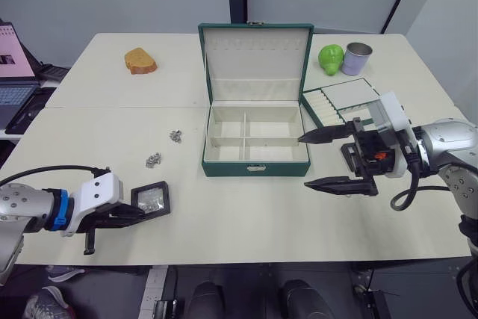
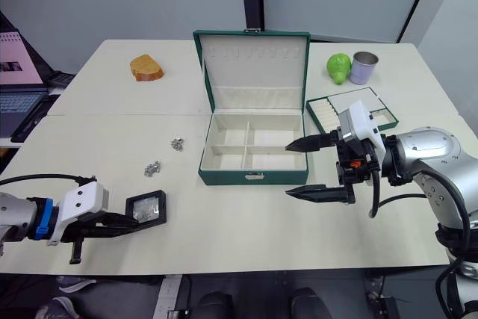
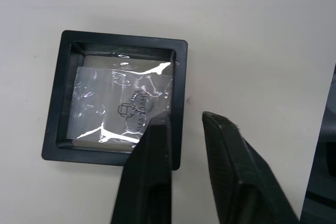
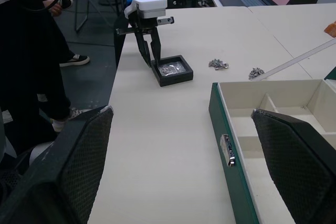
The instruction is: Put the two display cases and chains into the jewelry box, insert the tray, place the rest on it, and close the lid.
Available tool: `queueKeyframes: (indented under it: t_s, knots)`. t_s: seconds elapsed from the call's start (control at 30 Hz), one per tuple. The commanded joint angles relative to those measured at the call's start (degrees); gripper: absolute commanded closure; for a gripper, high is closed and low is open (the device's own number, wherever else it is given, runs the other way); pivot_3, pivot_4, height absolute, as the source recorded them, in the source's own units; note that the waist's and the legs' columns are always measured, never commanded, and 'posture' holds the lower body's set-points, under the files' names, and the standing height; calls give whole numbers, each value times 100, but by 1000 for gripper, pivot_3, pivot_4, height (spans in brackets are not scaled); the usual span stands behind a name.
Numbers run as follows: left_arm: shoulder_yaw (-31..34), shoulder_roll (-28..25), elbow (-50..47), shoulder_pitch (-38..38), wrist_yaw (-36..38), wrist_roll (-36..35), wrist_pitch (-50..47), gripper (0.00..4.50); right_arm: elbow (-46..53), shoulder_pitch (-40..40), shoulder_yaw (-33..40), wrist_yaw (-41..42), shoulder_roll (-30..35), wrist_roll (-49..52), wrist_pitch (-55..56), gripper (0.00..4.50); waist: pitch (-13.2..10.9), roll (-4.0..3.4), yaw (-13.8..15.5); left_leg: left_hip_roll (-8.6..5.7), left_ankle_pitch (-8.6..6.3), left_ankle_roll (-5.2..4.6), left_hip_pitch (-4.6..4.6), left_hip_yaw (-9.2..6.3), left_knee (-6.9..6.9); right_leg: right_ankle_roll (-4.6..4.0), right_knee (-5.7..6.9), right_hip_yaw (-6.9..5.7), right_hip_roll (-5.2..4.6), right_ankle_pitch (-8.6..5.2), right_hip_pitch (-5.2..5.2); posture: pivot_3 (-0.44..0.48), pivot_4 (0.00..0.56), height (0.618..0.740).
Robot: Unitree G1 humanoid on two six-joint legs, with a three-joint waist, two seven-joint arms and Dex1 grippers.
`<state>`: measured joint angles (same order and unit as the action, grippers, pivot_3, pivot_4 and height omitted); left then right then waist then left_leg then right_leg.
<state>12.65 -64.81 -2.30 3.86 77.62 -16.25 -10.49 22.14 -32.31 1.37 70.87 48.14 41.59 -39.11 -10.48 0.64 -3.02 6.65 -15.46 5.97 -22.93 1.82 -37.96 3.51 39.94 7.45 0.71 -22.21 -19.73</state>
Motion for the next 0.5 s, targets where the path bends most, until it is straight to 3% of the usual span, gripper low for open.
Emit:
queueKeyframes:
  t_s: [0.03,0.5]
  knots:
    - [0,-14,26,-9,-18,39,80,4486,107,-71,111,-2,50,92,54,0,0,0,1,0,0,0,0,0,0,0,0,0,0,0,0,0,150,740]
    - [-75,3,107,-38,-12,77,245,4486,98,-181,151,-44,22,196,-26,0,0,0,0,0,0,0,1,0,-1,0,2,0,0,0,0,0,150,740]
